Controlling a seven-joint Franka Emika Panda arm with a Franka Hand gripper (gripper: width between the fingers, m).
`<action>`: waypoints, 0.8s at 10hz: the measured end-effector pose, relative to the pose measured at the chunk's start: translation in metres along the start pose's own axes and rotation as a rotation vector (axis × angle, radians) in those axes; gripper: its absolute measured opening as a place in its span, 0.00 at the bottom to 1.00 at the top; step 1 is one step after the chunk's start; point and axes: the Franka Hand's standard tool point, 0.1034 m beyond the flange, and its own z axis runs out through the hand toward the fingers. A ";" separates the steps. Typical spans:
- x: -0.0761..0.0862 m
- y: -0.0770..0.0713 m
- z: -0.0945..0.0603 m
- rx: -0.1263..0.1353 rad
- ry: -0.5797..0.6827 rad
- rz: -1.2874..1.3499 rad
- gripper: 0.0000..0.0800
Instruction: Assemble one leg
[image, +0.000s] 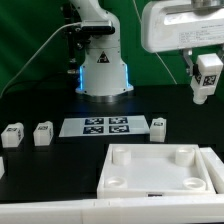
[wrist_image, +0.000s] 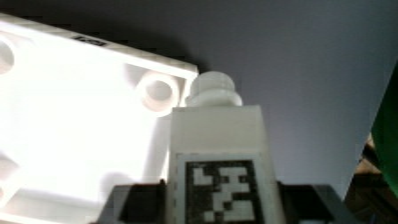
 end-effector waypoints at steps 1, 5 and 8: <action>-0.002 0.000 0.001 -0.001 -0.008 0.000 0.36; 0.028 0.007 -0.010 0.009 0.055 -0.065 0.36; 0.073 0.001 -0.018 0.036 0.123 -0.066 0.36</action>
Offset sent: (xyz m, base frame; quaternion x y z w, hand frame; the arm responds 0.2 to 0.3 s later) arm 0.0525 -0.0110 0.0071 0.0205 0.1198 -0.0706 0.9901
